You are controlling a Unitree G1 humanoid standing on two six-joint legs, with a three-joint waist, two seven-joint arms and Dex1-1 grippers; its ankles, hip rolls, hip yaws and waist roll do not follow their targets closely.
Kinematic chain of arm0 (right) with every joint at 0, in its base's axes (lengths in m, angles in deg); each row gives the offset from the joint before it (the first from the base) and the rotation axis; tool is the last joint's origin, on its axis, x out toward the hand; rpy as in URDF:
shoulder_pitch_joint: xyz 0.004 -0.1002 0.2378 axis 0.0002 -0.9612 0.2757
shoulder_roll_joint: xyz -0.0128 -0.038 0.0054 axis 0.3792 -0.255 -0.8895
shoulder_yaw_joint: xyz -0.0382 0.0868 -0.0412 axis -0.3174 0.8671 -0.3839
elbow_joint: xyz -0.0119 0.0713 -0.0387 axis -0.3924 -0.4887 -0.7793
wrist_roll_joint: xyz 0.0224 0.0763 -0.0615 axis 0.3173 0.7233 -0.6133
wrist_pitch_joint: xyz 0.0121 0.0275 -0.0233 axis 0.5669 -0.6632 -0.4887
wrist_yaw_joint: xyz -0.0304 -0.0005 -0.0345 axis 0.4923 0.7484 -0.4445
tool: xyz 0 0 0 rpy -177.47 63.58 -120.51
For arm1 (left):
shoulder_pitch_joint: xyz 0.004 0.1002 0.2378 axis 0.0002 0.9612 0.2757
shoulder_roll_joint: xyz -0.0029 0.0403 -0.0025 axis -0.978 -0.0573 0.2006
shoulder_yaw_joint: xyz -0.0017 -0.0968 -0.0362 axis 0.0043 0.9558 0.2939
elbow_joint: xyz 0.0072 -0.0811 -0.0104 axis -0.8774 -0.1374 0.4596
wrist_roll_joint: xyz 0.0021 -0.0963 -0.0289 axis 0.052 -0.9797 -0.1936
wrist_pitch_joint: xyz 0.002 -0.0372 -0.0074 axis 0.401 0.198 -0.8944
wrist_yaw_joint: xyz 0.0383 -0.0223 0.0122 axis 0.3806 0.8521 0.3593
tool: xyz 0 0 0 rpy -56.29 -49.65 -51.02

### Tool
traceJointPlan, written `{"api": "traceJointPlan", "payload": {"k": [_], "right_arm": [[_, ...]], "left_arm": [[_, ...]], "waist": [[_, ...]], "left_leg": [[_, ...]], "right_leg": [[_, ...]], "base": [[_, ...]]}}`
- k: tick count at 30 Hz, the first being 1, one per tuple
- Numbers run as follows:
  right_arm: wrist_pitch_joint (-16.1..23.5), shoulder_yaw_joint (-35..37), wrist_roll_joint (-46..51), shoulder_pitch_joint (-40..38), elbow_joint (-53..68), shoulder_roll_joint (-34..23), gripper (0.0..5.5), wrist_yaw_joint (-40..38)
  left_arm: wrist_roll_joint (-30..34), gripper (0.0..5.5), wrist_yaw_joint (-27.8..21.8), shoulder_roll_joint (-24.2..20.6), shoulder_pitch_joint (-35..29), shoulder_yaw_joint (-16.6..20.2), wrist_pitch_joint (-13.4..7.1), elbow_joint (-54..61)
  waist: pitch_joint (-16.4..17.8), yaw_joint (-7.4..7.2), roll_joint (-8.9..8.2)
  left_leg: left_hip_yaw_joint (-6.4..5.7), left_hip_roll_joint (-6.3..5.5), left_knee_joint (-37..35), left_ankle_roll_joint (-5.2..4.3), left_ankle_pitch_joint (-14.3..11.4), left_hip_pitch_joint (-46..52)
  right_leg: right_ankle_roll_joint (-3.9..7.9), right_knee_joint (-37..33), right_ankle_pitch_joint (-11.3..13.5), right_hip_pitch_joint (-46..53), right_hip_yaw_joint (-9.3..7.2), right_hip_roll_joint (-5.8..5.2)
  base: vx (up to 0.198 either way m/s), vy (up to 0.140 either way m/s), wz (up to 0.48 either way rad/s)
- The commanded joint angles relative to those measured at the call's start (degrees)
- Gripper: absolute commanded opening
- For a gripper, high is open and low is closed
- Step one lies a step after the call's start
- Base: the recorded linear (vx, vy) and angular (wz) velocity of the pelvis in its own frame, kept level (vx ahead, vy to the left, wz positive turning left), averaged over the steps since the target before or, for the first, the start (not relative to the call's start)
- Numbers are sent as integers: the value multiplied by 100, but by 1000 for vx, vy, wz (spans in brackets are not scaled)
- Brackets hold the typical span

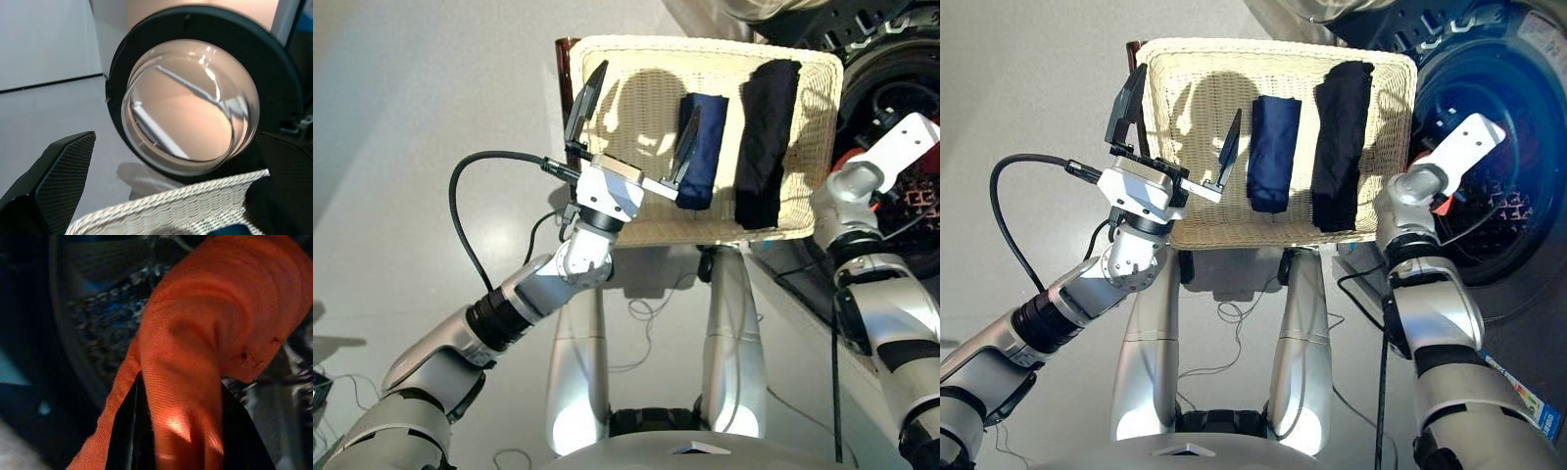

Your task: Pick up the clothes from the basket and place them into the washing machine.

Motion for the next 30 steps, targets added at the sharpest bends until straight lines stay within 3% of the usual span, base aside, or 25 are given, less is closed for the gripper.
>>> {"api": "traceJointPlan", "payload": {"k": [1, 10, 11, 12, 13, 14, 15, 25, 30], "right_arm": [[8, -13, -274, 403, -291, -1086, 0, -169], [-165, -159, -190, 667, -790, -1751, 0, -41], [-170, -170, -170, 698, -825, -1772, 28, -50], [-162, -176, -150, 689, -836, -1797, 140, -47], [-165, -195, -160, 679, -841, -1810, 203, -27], [-160, -197, -163, 670, -849, -1820, 399, -8], [-158, -173, -138, 632, -854, -1822, 550, 2], [-22, -93, -24, 481, -763, -1601, 550, 138], [316, 30, 308, 294, -353, -1274, 550, 274]], "left_arm": [[-44, 550, -11, 0, 3, 142, -343, 991], [-1, 550, -72, -249, 20, 188, -274, 1050], [6, 550, -64, -271, 5, 193, -271, 1048], [2, 550, -70, -290, 8, 197, -273, 1052], [-14, 550, -79, -306, 2, 198, -282, 1055], [-40, 550, -98, -326, 3, 210, -284, 1062], [-48, 550, -103, -340, -2, 220, -290, 1072], [-139, 550, -187, -325, -12, 252, -300, 1055], [-251, 550, -204, -272, 34, 312, -324, 1050]], "waist": [[-93, -44, 418], [-93, -45, 466], [-93, -44, 460], [-93, -43, 456], [-93, -41, 456], [-93, -45, 454], [-93, -52, 452], [-93, -75, 422], [-93, -98, 402]], "left_leg": [[179, -148, 242, 204, -504, 94], [196, -116, 331, 191, -528, -96], [202, -118, 339, 193, -536, -96], [201, -123, 362, 197, -542, -112], [206, -120, 372, 199, -546, -114], [212, -123, 399, 200, -552, -120], [218, -121, 408, 202, -557, -112], [247, -131, 350, 227, -582, 31], [260, -135, 308, 227, -575, 90]], "right_leg": [[-336, -25, 7, -108, -40, 202], [-348, 135, -33, -373, -21, 203], [-351, 147, -43, -374, -25, 213], [-351, 160, -45, -380, -27, 213], [-352, 177, -51, -389, -28, 214], [-354, 198, -53, -395, -24, 216], [-354, 204, -58, -386, -21, 220], [-363, 144, -55, -276, 5, 274], [-361, 109, -51, -231, 11, 302]], "base": [[0, 0, 0], [0, 0, 0], [0, 0, 0], [0, 0, 0], [0, 0, 0], [0, 0, 0], [0, 0, 0], [0, 0, 0], [0, 0, 0]]}}
